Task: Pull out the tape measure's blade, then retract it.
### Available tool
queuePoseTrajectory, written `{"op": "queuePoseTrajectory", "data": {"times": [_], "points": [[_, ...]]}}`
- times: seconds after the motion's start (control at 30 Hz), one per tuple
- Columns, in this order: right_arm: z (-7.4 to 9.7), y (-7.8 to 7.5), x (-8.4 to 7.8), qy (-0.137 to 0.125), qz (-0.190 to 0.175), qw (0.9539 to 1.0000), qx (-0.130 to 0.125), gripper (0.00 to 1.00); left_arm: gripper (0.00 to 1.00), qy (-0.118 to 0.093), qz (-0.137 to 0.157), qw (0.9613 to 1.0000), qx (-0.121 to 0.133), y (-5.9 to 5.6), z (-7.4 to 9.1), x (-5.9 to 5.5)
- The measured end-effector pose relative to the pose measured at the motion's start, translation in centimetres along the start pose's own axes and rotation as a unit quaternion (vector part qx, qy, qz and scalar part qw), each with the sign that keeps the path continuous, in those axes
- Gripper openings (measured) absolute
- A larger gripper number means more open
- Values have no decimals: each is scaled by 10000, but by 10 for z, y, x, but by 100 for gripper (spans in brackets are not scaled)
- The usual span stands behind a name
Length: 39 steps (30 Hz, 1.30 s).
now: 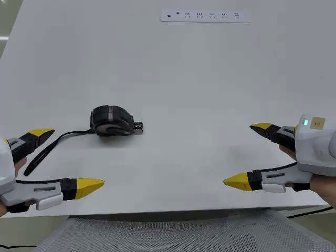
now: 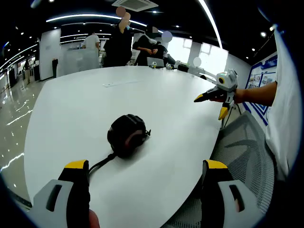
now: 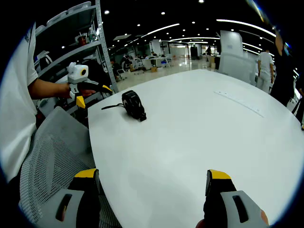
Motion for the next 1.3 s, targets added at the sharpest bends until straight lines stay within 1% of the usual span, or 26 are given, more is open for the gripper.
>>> {"op": "queuePoseTrajectory", "data": {"times": [0.13, 0.27, 0.33, 0.37, 0.4, 0.43, 0.5, 0.53, 0.57, 0.6, 0.7, 0.8, 1.0, 1.3], "points": [[0, 0, 0, -6, 4, 10000, -10, 92, 96, -6, 14, 10000, -12, -1, -1, 0], [0, 0, 1, -59, 4, 10000, -30, 95, 96, 6, 40, 10000, -17, 0, -1, 0], [0, 0, 1, -58, -16, 10000, -27, 94, 96, 5, 0, 10000, 13, 1, 0, 0], [0, 0, 1, -64, -24, 10000, -23, 94, 94, 16, 42, 10000, 6, 1, 0, -1], [0, 0, 1, -67, -28, 10000, -19, 94, 90, 27, 80, 10000, -23, 0, 0, -1], [0, 0, 2, -103, 1, 9999, -20, 93, 84, -2, 57, 10000, -77, -1, 0, 0], [0, 1, 2, -126, -21, 9999, 27, 91, 86, 7, 72, 10000, -36, 0, 0, 0], [-1, 1, 2, -115, -18, 9999, 19, 90, 85, 33, 96, 9999, -71, 0, -1, -1], [-2, 0, 2, -111, 8, 9999, -1, 90, 84, 32, 81, 9999, -69, 0, -1, -1], [-2, 1, 1, -97, -6, 9999, 39, 90, 84, 33, 18, 10000, -1, 2, -1, -1], [-5, 0, 2, -80, 12, 10000, 44, 89, 82, 25, 38, 10000, -27, 1, -2, 1], [-8, 0, 4, -66, 21, 10000, 66, 90, 80, 57, -3, 10000, -41, 2, -3, 1], [-15, -2, 9, -79, 86, 9999, 110, 91, 81, 95, -53, 9999, -87, 7, -7, 4], [-33, 2, 18, -52, 293, 9991, 304, 91, 80, 288, -306, 9988, -250, 18, -20, 11]]}}
Point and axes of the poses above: the centre of the closed fingertips' face, and the gripper's own axes: z roughly backward along the fingers, y roughly to its left, x roughly out of its top, the point moved 5 cm from there along z, roughly backward along the fingers, and after that the axes turned 14 degrees about -x, right-handed, at the moved point
